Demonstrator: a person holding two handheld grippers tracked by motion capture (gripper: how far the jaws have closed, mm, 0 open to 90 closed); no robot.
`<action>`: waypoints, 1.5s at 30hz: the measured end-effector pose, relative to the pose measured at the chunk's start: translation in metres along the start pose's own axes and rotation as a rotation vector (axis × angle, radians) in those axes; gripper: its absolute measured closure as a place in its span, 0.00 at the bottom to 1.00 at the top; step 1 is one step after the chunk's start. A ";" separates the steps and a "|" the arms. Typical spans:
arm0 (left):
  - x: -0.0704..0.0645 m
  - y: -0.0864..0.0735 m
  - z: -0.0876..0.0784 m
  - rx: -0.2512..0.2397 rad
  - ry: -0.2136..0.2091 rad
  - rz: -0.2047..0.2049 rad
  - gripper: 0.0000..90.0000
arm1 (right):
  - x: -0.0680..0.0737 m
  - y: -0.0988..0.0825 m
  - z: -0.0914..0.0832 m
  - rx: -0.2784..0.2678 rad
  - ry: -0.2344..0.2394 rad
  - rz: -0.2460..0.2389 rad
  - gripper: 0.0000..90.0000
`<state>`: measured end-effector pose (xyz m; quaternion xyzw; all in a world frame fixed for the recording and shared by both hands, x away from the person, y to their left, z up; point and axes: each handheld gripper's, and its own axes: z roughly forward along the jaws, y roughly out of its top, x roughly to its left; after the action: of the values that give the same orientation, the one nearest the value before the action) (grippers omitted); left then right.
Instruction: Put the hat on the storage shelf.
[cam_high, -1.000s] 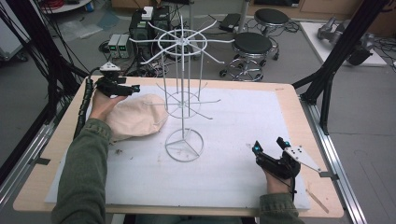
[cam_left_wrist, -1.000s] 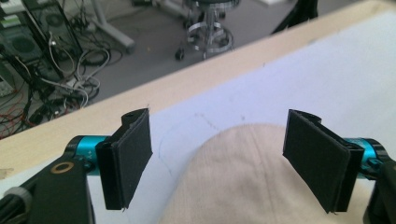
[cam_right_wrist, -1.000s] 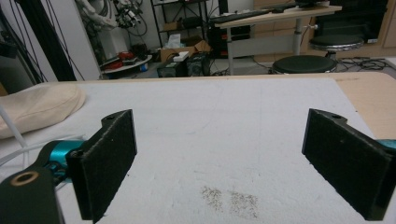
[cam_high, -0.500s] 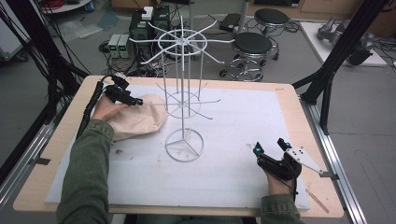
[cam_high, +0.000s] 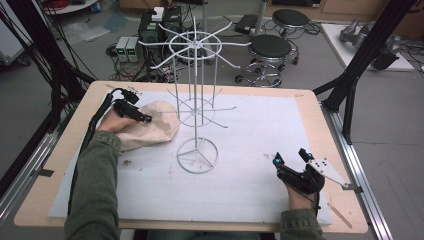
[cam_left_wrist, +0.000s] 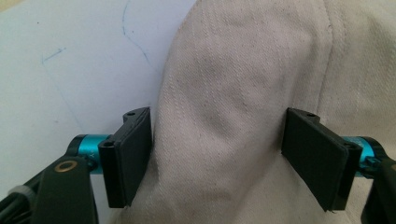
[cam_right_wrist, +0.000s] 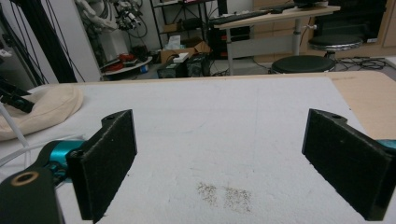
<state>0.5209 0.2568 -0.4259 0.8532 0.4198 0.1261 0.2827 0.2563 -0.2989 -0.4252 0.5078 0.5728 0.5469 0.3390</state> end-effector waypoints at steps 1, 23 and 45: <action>-0.001 0.000 0.000 0.004 0.002 0.002 0.28 | 0.000 0.000 0.000 0.000 0.000 -0.001 0.10; -0.009 0.001 -0.012 -0.047 0.159 0.069 0.85 | 0.000 0.000 0.000 0.003 -0.006 0.004 0.10; -0.012 -0.013 -0.108 -0.444 0.144 -0.015 0.84 | 0.004 0.001 0.004 0.004 0.019 -0.010 0.10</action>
<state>0.4563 0.2937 -0.3460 0.7557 0.4070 0.2738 0.4339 0.2596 -0.2942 -0.4245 0.5003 0.5796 0.5490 0.3353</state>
